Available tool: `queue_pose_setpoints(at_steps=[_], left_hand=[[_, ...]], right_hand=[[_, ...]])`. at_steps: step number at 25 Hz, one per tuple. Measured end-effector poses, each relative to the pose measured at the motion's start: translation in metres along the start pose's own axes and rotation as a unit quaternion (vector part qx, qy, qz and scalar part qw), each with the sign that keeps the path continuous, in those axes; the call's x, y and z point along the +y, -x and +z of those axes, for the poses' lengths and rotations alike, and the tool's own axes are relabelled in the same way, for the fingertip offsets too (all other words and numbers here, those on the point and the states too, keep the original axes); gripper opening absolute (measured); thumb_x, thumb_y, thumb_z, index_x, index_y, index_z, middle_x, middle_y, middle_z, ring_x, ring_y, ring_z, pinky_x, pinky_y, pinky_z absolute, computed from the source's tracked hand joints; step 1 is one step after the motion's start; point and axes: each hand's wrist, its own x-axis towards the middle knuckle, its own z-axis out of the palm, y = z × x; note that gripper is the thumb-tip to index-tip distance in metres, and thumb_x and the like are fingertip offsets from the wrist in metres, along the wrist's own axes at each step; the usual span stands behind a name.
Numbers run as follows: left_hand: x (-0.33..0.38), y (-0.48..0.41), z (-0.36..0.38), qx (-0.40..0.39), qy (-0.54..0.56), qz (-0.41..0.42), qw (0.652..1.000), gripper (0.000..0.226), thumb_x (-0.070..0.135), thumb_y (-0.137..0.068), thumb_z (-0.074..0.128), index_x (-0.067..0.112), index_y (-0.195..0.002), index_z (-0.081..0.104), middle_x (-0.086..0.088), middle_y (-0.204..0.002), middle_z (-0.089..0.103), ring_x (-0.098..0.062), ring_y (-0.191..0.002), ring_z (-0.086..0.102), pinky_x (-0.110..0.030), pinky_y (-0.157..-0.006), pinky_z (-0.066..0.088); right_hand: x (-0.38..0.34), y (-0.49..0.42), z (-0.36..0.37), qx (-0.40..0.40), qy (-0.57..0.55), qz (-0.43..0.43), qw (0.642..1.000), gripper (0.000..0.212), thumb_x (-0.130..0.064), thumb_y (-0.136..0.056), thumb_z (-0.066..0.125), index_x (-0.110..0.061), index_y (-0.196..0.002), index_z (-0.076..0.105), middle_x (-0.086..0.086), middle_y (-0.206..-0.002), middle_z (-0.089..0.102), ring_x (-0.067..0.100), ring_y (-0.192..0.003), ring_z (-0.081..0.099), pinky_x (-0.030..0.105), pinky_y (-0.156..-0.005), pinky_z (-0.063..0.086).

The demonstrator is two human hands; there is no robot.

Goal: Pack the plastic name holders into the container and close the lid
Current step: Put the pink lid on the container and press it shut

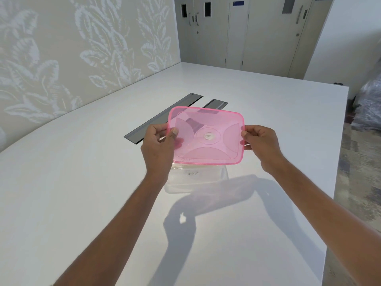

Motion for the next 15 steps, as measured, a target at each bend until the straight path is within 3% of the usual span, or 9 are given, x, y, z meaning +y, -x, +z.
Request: queue_pose_setpoints(at_steps=[3,7,11,13,15], left_hand=[[-0.007,-0.020,-0.013,0.037,-0.093,0.013,0.995,0.012,0.038,-0.090,0.079,0.030,-0.098,0.076,0.007,-0.098,0.078,-0.021,-0.082,0.077,-0.043,-0.079,0.065],[-0.023,-0.040,-0.025,0.036,-0.154,-0.016,0.987,0.007,0.035,-0.092,0.073,0.036,-0.090,0.080,0.016,-0.087,0.078,-0.006,-0.084,0.071,-0.031,-0.081,0.060],[-0.044,-0.051,-0.036,0.017,-0.180,-0.063,0.982,0.031,0.034,-0.093,0.071,0.054,-0.069,0.076,0.030,-0.072,0.073,-0.004,-0.074,0.067,-0.025,-0.074,0.056],[-0.057,-0.056,-0.039,0.013,-0.199,-0.075,0.977,0.039,0.034,-0.093,0.071,0.056,-0.061,0.071,0.023,-0.066,0.070,-0.009,-0.066,0.060,-0.025,-0.067,0.052],[-0.069,-0.061,-0.043,0.009,-0.213,-0.080,0.974,0.031,0.034,-0.092,0.069,0.042,-0.062,0.071,0.011,-0.069,0.064,-0.016,-0.066,0.053,-0.028,-0.065,0.049]], right_hand=[[-0.002,-0.009,0.019,0.003,0.007,0.018,1.000,0.017,-0.012,-0.094,0.072,-0.012,-0.109,0.080,0.007,-0.088,0.078,0.015,-0.067,0.069,0.035,-0.070,0.063],[0.002,-0.017,0.040,0.012,0.015,0.039,0.999,0.017,-0.013,-0.091,0.075,-0.015,-0.107,0.078,0.003,-0.083,0.076,0.014,-0.066,0.068,0.030,-0.065,0.059],[0.009,-0.023,0.056,0.018,0.017,0.059,0.998,0.014,-0.012,-0.087,0.079,-0.015,-0.101,0.078,0.002,-0.081,0.077,0.014,-0.066,0.068,0.024,-0.060,0.057],[0.013,-0.025,0.064,0.010,0.027,0.067,0.997,0.011,-0.012,-0.087,0.079,-0.014,-0.098,0.079,0.001,-0.081,0.077,0.013,-0.064,0.068,0.023,-0.058,0.056],[0.016,-0.027,0.070,0.005,0.037,0.077,0.996,0.010,-0.012,-0.087,0.079,-0.014,-0.097,0.080,0.002,-0.084,0.077,0.014,-0.065,0.068,0.024,-0.059,0.056]])
